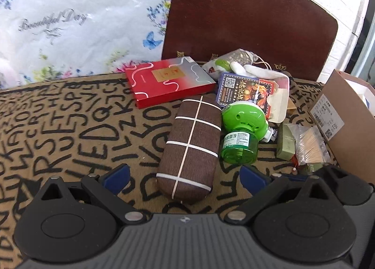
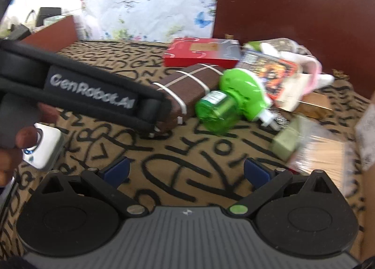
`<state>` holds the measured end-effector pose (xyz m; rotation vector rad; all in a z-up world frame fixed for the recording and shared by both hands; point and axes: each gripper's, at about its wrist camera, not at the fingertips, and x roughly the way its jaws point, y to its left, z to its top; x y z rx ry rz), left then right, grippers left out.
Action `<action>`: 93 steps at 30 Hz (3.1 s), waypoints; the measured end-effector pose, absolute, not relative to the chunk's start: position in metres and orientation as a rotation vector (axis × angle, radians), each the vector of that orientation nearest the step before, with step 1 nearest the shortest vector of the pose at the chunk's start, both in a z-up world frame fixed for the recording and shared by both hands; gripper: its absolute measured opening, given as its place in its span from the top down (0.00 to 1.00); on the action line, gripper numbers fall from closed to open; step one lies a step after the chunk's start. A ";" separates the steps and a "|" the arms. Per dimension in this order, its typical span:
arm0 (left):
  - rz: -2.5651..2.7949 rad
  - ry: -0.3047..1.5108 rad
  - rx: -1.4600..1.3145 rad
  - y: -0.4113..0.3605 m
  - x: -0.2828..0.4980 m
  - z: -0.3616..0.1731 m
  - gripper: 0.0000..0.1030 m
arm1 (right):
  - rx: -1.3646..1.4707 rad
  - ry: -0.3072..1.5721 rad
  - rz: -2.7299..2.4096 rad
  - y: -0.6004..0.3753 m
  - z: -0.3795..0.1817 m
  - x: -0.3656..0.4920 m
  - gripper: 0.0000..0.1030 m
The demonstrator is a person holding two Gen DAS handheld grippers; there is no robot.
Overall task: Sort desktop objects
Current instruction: 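Close the left tool on the brown striped case, then lift the brown case with the left tool and carry it to the cardboard box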
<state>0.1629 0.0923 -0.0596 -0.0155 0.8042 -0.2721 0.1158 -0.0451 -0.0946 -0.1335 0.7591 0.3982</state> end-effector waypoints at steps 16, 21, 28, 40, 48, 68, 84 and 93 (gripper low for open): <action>-0.362 0.940 0.022 0.082 0.193 -0.083 0.35 | -0.131 0.704 0.510 -0.031 -0.103 0.143 0.26; -0.390 0.927 0.015 0.080 0.204 -0.078 0.35 | -0.126 0.693 0.531 -0.030 -0.103 0.145 0.27; -0.376 0.916 0.052 0.073 0.201 -0.092 0.37 | -0.177 0.695 0.538 -0.024 -0.106 0.146 0.29; -0.367 0.957 0.011 0.061 0.153 -0.089 0.36 | -0.211 0.738 0.588 -0.042 -0.096 0.105 0.39; -0.403 0.973 -0.034 0.036 0.090 -0.091 0.35 | -0.192 0.783 0.605 -0.076 -0.085 0.042 0.41; -0.500 0.974 -0.153 0.008 0.021 -0.074 0.28 | -0.161 0.739 0.568 -0.141 -0.073 -0.059 0.22; -0.526 1.037 -0.140 -0.002 0.056 -0.087 0.33 | 0.039 0.818 0.536 -0.137 -0.088 -0.015 0.22; -0.500 1.012 -0.120 -0.003 0.042 -0.081 0.33 | 0.058 0.813 0.550 -0.144 -0.080 -0.021 0.36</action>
